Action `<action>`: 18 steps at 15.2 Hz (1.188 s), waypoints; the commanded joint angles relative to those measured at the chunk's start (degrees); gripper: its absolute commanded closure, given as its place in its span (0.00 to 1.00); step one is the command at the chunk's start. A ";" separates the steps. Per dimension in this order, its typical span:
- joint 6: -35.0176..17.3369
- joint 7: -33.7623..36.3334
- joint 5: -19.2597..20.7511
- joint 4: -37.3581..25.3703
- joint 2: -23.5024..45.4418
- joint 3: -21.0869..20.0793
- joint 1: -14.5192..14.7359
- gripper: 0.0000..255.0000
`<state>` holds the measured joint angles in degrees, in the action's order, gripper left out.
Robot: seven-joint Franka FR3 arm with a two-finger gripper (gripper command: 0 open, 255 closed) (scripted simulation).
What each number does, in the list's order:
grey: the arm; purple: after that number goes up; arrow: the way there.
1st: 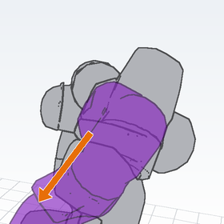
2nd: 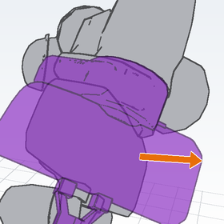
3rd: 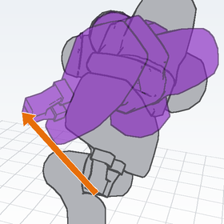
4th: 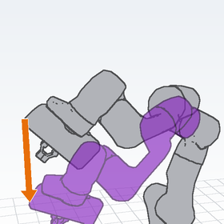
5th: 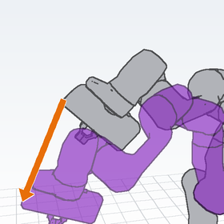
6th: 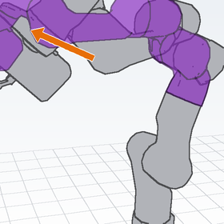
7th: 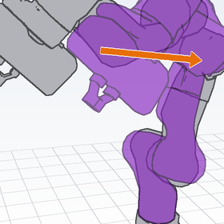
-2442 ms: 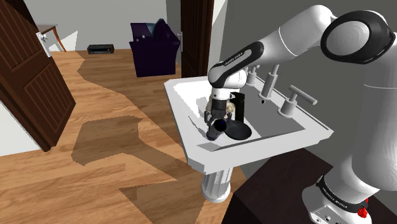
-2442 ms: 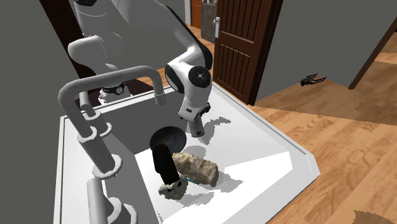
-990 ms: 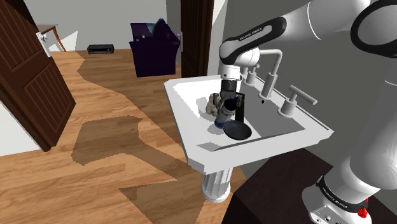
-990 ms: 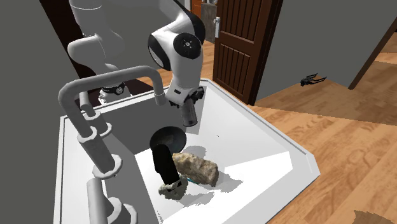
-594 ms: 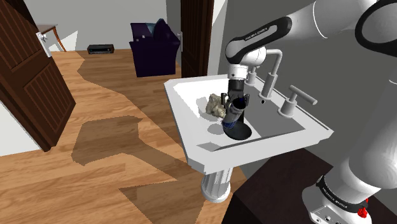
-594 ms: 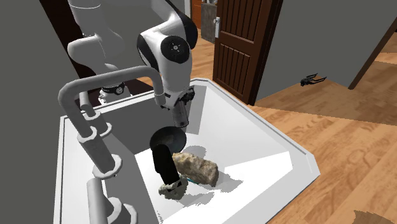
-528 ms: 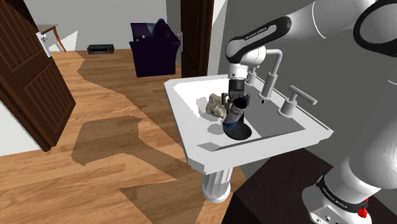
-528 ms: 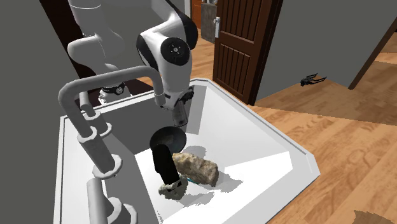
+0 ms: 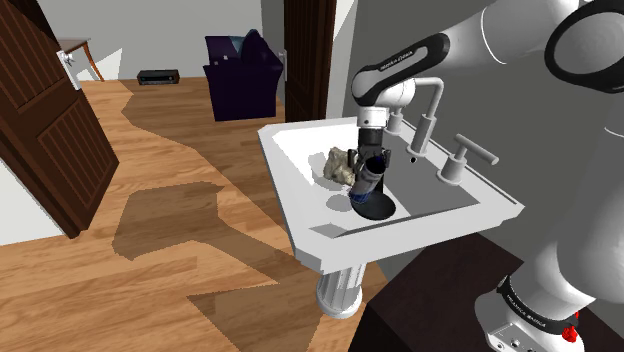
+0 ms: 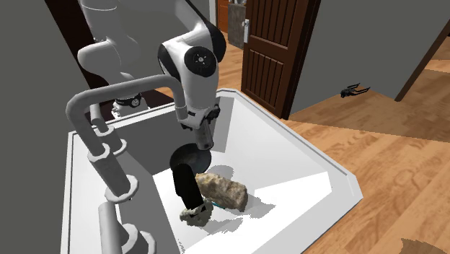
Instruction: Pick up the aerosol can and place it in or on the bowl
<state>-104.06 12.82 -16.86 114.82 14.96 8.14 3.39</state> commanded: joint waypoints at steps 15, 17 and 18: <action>-2.40 -4.60 -5.22 2.17 4.00 16.40 7.82 0.00; -3.98 -6.56 -5.60 3.57 4.77 16.75 6.96 0.00; -3.25 -8.04 -5.32 2.68 5.37 17.37 5.86 0.00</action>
<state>-112.56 4.63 -19.85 115.97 17.60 24.44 19.02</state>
